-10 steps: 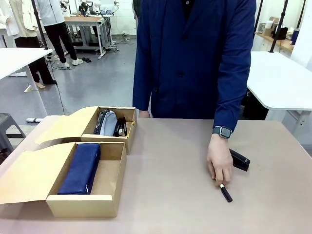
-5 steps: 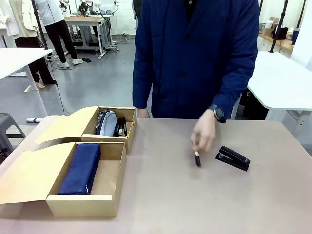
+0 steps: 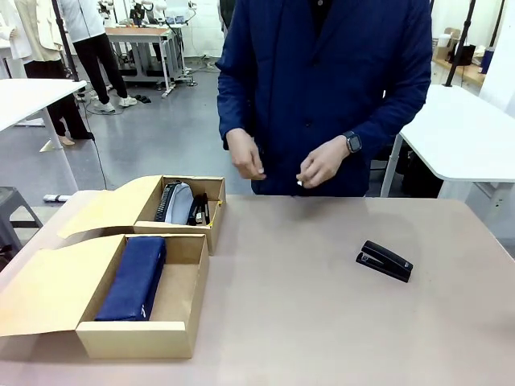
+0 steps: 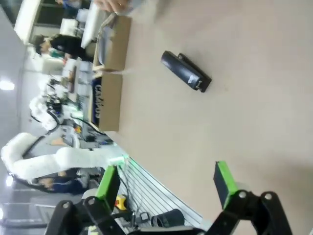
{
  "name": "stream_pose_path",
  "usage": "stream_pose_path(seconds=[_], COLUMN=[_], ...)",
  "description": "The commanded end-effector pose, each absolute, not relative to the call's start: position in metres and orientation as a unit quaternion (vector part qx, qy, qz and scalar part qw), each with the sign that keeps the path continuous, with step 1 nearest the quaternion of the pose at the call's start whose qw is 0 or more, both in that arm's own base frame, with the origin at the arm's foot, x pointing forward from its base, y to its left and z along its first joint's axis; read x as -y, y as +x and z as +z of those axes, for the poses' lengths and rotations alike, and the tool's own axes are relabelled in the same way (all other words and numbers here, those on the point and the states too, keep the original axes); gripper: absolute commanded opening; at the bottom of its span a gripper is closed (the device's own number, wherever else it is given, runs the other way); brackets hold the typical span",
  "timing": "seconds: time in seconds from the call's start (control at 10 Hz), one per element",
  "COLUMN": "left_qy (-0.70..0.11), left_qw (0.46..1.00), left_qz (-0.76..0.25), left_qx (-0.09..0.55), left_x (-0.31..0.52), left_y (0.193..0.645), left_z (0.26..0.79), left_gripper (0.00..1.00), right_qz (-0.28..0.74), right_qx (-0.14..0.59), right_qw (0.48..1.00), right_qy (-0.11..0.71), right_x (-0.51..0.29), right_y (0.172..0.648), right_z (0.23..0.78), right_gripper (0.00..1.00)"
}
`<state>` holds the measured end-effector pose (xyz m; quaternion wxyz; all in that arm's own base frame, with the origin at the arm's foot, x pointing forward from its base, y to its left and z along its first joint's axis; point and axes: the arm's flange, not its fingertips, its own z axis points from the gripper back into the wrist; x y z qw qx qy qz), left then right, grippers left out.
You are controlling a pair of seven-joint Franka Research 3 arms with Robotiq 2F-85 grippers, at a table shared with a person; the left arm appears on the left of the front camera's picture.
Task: Place items inside the box.
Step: Pick up a Pencil pouch or Stapler and place it inside the Mailer Box closest to the robot.
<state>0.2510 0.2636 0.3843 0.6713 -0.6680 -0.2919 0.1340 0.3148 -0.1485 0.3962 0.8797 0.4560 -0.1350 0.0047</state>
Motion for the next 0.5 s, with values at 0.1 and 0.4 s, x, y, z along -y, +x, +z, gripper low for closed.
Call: stream_pose_path(seconds=[0.1, 0.4], left_qy=[-0.668, -0.668], left_qw=[0.671, 0.671], left_qz=[0.121, 0.121], left_qx=[0.296, 0.296], left_x=[-0.262, -0.262], left_y=[0.249, 0.249], left_z=[0.385, 0.385], left_gripper=[1.0, 1.0], right_qz=[0.067, 0.067], right_qx=[0.047, 0.02], right_qw=[0.935, 0.967], right_qy=[0.344, 0.246], right_x=[0.002, -0.098], right_y=[0.313, 0.343], right_z=[0.42, 0.423], right_gripper=[1.0, 1.0])
